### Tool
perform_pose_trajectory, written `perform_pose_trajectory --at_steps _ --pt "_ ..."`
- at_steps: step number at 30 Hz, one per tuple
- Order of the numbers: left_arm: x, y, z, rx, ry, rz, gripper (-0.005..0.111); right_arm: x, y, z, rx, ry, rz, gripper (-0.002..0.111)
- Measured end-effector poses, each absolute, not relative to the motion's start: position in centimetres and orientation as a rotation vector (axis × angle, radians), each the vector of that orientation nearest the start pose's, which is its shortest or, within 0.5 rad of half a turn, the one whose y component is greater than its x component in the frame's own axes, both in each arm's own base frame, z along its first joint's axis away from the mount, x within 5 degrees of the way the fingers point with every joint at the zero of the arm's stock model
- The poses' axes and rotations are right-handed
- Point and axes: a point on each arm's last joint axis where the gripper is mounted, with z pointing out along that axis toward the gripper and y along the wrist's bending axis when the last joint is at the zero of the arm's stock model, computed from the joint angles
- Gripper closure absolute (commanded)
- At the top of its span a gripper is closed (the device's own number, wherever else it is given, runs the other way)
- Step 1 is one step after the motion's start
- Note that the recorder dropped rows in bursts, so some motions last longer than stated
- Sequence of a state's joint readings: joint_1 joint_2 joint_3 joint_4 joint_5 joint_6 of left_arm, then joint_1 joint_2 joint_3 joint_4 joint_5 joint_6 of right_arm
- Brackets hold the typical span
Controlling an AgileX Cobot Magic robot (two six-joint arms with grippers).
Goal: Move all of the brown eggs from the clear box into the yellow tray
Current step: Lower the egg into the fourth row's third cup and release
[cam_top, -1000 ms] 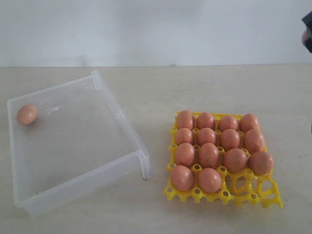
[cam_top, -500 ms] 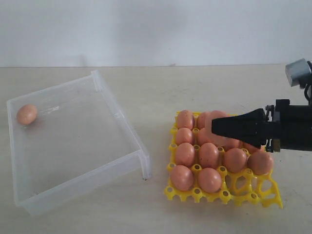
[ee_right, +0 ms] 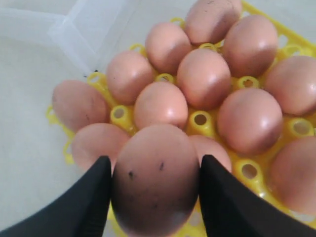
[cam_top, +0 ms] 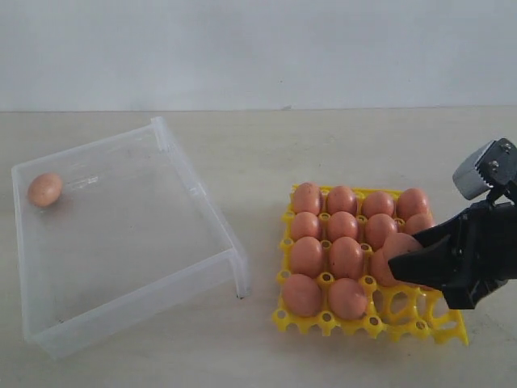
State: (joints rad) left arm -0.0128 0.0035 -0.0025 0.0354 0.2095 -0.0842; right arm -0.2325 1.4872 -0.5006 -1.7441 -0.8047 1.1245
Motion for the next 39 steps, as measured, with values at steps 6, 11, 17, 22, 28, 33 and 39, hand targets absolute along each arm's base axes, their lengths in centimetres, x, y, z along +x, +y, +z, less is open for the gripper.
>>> perform_pose_trajectory --at_steps 6,11,17,22,28,33,39 --pt "5.6 0.0 19.5 -0.037 1.694 -0.040 0.103 22.6 1.6 17.1 -0.776 2.158 0.648 0.108" --pt "5.6 0.0 19.5 -0.037 1.694 -0.040 0.103 22.5 1.8 17.2 -0.785 2.143 0.681 0.108" --pt "5.6 0.0 19.5 -0.037 1.694 -0.040 0.103 22.5 1.8 17.2 -0.786 2.141 0.685 0.108" --pt "5.6 0.0 19.5 -0.037 1.694 -0.040 0.103 22.4 1.9 17.3 -0.787 2.134 0.705 0.108" --pt "5.6 0.0 19.5 -0.037 1.694 -0.040 0.103 22.5 1.8 17.1 -0.748 2.162 0.711 0.108" --pt "5.6 0.0 19.5 -0.037 1.694 -0.040 0.103 22.7 1.7 15.6 -0.719 2.218 0.763 0.108" --pt "5.6 0.0 19.5 -0.037 1.694 -0.040 0.103 22.9 1.7 14.1 -0.690 2.273 0.814 0.108"
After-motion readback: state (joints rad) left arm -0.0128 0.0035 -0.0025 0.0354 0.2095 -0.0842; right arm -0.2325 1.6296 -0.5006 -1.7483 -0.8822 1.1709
